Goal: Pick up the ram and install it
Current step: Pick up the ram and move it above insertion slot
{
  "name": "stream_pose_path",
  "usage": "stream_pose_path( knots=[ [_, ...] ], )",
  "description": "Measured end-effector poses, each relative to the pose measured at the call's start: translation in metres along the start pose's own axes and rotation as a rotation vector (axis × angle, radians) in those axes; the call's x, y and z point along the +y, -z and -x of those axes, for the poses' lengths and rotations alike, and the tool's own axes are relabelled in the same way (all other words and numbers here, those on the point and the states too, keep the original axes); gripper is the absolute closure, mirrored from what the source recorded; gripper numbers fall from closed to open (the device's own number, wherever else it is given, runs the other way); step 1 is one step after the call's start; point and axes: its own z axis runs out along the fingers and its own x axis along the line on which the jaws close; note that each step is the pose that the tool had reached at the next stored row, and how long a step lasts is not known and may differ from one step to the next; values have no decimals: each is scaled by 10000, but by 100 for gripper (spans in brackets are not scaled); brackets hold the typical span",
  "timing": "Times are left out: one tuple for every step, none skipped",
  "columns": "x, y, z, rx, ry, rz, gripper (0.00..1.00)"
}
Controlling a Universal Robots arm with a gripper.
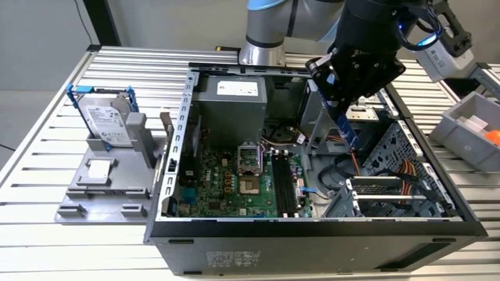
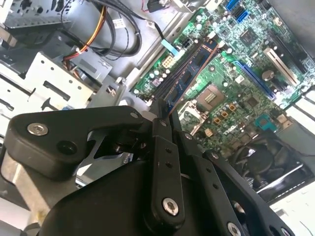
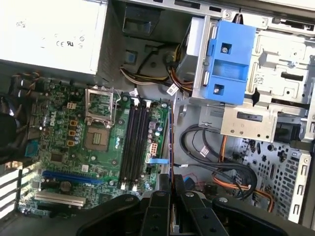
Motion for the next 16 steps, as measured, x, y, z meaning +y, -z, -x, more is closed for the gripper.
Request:
stream_pose_path(
  knots=[
    [0,0,0,-1,-109,-3,100],
    [0,0,0,-3,-209,-6,100],
    [0,0,0,-4,-312,-10,100],
    [0,0,-1,-5,-424,-13,100],
    [0,0,-1,-6,-483,-15,100],
    [0,0,-1,-5,-484,-15,100],
    [0,0,-1,-6,-484,-16,100],
    [0,0,-1,-6,-485,-16,100],
    [0,0,-1,-6,-485,-16,100],
    [0,-1,-1,-6,-485,-15,100],
    [1,-4,-1,-6,-485,-14,100],
    [1,-8,-1,-6,-484,-14,100],
    [0,-15,-2,-4,-485,-15,100],
    [0,-20,-2,-3,-485,-15,100],
    [0,-26,-2,-2,-485,-15,100],
    [0,-32,-3,0,-485,-16,100]
  ],
)
